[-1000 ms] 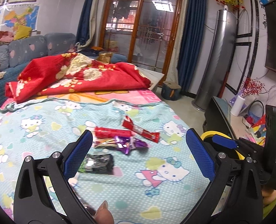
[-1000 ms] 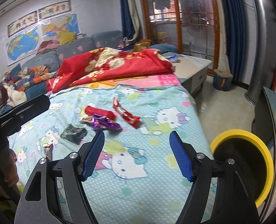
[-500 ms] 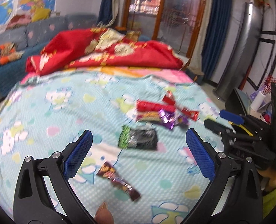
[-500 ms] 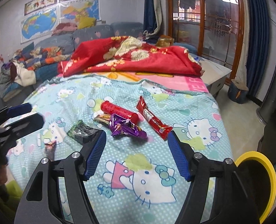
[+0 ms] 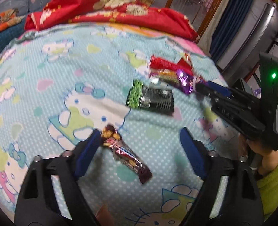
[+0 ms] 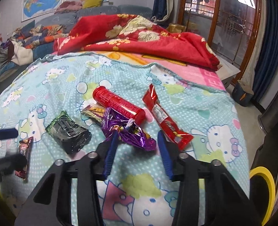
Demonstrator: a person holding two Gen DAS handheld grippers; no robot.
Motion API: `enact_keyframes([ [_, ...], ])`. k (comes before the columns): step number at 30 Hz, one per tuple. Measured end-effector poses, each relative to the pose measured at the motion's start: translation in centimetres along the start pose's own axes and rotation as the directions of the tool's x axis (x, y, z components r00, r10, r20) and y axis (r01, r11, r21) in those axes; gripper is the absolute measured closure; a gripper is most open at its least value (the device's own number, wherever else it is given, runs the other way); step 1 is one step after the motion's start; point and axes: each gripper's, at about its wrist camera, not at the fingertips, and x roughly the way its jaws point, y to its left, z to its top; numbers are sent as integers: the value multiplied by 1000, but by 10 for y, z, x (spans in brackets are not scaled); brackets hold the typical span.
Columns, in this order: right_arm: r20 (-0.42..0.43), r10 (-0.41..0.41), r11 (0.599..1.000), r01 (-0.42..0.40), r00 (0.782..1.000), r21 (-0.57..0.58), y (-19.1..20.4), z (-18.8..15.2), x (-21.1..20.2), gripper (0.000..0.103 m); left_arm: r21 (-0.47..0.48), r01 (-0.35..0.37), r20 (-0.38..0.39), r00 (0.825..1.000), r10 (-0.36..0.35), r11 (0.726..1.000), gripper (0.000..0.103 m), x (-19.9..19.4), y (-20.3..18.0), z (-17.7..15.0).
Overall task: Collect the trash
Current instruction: 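Grasp the brown candy bar wrapper with the left tool while the right tool grasps the purple wrapper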
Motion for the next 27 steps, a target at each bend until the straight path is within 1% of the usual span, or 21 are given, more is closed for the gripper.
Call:
enact_keyframes([
  [2, -3, 8, 1000, -8, 1000, -4, 2, -2, 2, 84, -2, -6, -10, 1000, 6, 1000, 37, 4, 1, -3],
  [3, 4, 18, 1000, -18, 1000, -2, 2, -4, 1, 87, 3, -12, -7, 1000, 12, 1000, 41, 4, 0, -4],
  [4, 7, 26, 1000, -26, 1000, 2, 2, -5, -1, 87, 7, -14, -4, 1000, 14, 1000, 45, 3, -1, -5],
  [6, 12, 36, 999, -36, 999, 13, 1, -8, -4, 88, 16, -19, -5, 1000, 19, 1000, 59, 4, -3, -6],
  [8, 19, 50, 998, -51, 999, 32, -1, -11, -10, 88, 24, -18, -16, 1000, 19, 1000, 70, 6, -5, -8],
  [10, 26, 67, 996, -68, 997, 58, -5, -13, -16, 88, 36, -18, -15, 1000, 19, 999, 75, 7, -7, -9],
  [12, 35, 80, 993, -83, 996, 84, -8, -17, -23, 88, 42, -12, -20, 1000, 13, 999, 88, 8, -8, -10],
  [13, 37, 84, 992, -87, 996, 93, -10, -18, -26, 88, 45, -8, -22, 1000, 9, 999, 91, 8, -9, -9],
  [14, 42, 87, 990, -91, 995, 104, -11, -21, -29, 88, 47, -4, -24, 1000, 5, 999, 97, 9, -9, -9],
  [15, 46, 89, 989, -94, 995, 113, -12, -22, -32, 89, 50, 3, -28, 1000, -1, 999, 99, 10, -10, -10],
  [18, 59, 93, 986, -100, 994, 131, -14, -29, -42, 89, 61, 17, -27, 1000, -15, 998, 101, 10, -13, -10],
  [20, 67, 95, 985, -103, 993, 140, -15, -33, -48, 89, 70, 39, -22, 999, -38, 997, 103, 8, -16, -10],
  [24, 83, 99, 981, -111, 992, 159, -19, -36, -56, 89, 89, 74, -5, 997, -74, 993, 103, 4, -22, -10],
  [27, 103, 99, 978, -116, 990, 173, -22, -37, -65, 89, 115, 104, 24, 994, -107, 988, 103, -4, -29, -10],
])
